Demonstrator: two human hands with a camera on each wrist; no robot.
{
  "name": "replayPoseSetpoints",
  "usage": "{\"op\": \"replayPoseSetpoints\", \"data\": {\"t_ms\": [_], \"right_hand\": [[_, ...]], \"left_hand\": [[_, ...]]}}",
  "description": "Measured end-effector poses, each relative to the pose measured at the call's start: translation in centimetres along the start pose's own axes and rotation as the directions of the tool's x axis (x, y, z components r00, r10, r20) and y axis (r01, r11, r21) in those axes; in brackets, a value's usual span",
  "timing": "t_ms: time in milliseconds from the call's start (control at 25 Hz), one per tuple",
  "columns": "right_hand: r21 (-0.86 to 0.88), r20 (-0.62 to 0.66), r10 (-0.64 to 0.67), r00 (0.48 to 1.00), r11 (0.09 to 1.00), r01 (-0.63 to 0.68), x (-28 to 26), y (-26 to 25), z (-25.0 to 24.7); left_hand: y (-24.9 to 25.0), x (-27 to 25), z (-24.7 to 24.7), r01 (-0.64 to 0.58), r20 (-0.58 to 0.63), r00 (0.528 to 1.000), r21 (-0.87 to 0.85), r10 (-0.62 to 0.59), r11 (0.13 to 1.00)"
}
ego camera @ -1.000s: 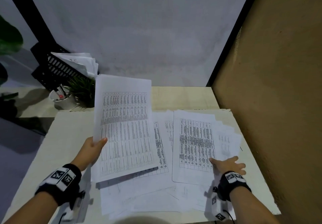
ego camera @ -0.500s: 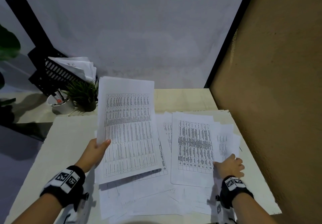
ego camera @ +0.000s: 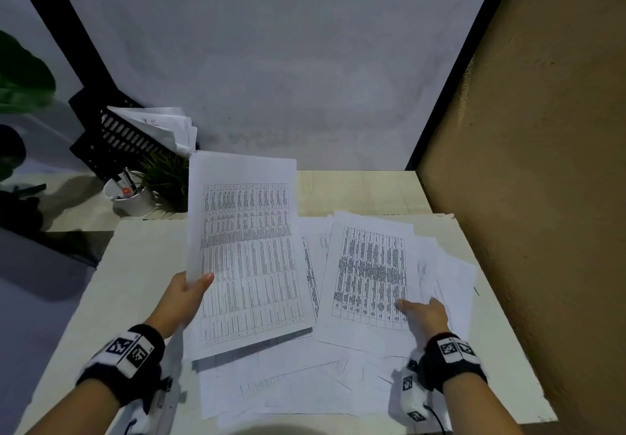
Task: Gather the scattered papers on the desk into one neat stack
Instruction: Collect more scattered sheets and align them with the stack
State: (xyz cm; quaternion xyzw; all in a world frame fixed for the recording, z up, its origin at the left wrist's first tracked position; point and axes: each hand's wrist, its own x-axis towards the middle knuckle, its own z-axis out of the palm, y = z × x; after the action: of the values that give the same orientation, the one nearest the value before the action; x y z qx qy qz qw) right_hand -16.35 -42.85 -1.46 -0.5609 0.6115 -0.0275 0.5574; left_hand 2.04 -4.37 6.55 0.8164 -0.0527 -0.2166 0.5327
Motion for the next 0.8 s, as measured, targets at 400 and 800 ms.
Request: {"op": "replayPoseSetpoints", "data": {"t_ms": [400,800], "right_hand": [[-0.296,-0.185,-0.089,0.979,0.955,0.031,0.4,0.1,-3.7],[-0.592,-0.248,-0.196,0.949,0.806,0.012,-0.1,1.9,-3.2]], "left_hand": [[-1.2,-0.5,-1.9,0.062,-0.086,0.995,0.020,-0.060,0.998],[-0.7,-1.0,0.6,0.008,-0.017,1.000,0.029,-0.008,1.000]]}}
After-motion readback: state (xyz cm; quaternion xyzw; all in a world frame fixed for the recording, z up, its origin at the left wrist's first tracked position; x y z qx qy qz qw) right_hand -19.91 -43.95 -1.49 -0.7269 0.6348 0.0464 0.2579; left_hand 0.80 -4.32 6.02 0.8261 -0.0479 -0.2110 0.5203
